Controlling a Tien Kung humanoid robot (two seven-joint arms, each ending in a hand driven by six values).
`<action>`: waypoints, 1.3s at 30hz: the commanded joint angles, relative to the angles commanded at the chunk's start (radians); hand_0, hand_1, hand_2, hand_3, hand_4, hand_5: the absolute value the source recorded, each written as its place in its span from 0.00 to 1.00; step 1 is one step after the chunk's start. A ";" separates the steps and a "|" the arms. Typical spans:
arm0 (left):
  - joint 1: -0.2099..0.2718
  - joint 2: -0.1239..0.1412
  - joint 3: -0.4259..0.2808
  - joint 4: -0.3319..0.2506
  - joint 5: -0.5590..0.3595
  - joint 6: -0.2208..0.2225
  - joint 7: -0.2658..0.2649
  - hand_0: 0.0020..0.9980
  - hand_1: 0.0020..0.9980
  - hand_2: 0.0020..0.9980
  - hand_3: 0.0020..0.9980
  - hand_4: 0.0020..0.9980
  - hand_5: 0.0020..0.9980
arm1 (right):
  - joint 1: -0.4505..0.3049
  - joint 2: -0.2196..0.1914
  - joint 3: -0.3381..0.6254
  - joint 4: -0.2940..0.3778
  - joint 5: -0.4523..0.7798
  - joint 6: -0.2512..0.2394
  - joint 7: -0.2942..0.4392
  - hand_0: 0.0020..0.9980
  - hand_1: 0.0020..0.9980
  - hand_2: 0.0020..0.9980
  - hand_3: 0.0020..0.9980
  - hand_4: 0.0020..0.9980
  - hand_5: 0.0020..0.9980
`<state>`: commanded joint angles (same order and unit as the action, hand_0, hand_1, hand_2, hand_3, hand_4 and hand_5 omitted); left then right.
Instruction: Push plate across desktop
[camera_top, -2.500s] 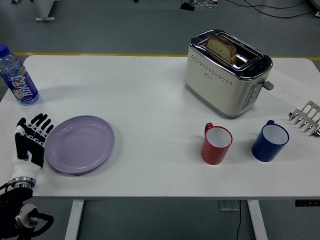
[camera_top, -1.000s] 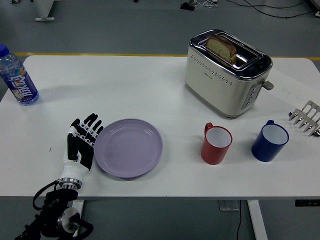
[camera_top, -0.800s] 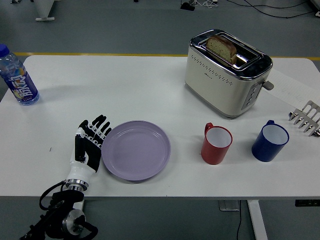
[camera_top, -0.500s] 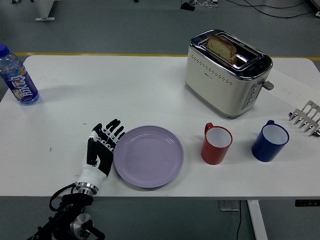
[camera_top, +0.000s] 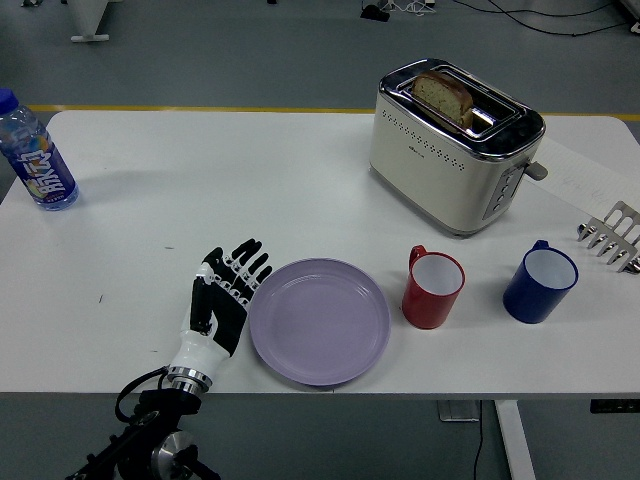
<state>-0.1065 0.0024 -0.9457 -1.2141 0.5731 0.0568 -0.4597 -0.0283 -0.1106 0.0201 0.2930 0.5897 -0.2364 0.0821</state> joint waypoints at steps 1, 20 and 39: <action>0.000 0.001 0.003 -0.001 -0.001 0.000 0.000 0.84 0.86 0.87 0.72 0.48 1.00 | 0.000 0.000 0.001 0.000 -0.001 0.000 0.000 0.57 0.56 0.68 0.59 0.35 0.40; 0.027 0.013 -0.207 0.002 0.118 0.051 0.028 0.76 0.78 0.78 0.68 0.48 1.00 | -0.011 -0.003 0.006 0.001 -0.006 -0.003 -0.002 0.57 0.56 0.68 0.59 0.35 0.40; 0.016 0.286 -0.624 0.021 0.221 -0.130 0.286 0.70 0.74 0.72 0.66 0.49 1.00 | -0.015 -0.003 -0.011 0.004 0.028 -0.002 0.007 0.57 0.56 0.68 0.59 0.35 0.39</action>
<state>-0.0903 0.2888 -1.5696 -1.1935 0.7943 -0.0729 -0.1734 -0.0432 -0.1132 0.0089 0.2966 0.6173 -0.2379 0.0888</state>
